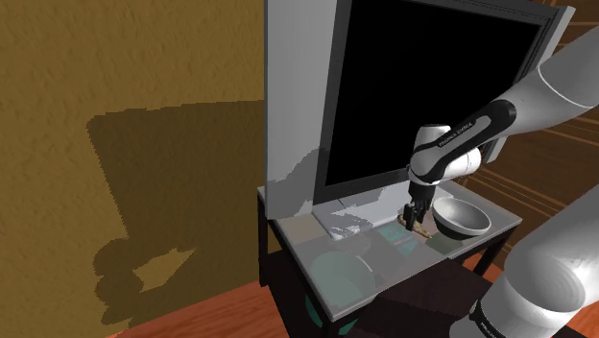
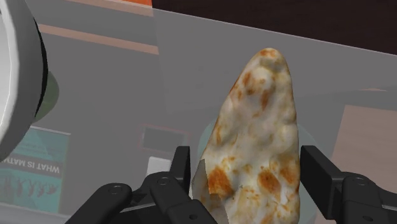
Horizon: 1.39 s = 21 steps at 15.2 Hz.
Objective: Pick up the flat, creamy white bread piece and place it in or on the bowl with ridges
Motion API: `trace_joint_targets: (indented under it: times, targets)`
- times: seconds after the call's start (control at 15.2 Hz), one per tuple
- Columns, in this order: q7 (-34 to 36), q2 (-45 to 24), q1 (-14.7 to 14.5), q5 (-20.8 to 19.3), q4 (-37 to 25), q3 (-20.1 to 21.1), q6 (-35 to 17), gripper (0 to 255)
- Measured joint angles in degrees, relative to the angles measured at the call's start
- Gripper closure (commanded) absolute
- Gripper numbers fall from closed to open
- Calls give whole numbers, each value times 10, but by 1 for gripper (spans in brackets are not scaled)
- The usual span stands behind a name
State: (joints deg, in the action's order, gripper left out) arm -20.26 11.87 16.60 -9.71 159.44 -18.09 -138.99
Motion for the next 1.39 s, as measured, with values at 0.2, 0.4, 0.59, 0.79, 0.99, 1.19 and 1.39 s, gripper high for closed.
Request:
trace_joint_targets:
  times: [0.2,0.4,0.59,0.79,0.99,1.19,1.39]
  targets:
    - [2,29,3,-5,-5,2,34,255]
    - [3,53,6,-9,-11,5,64,255]
    - [6,76,6,-9,-21,9,97,255]
    - [8,102,8,-11,-26,14,128,255]
    - [1,112,13,-14,-37,11,148,255]
    - [-39,100,34,-30,-58,-18,153,255]
    - [-82,76,54,-44,-78,-51,145,255]
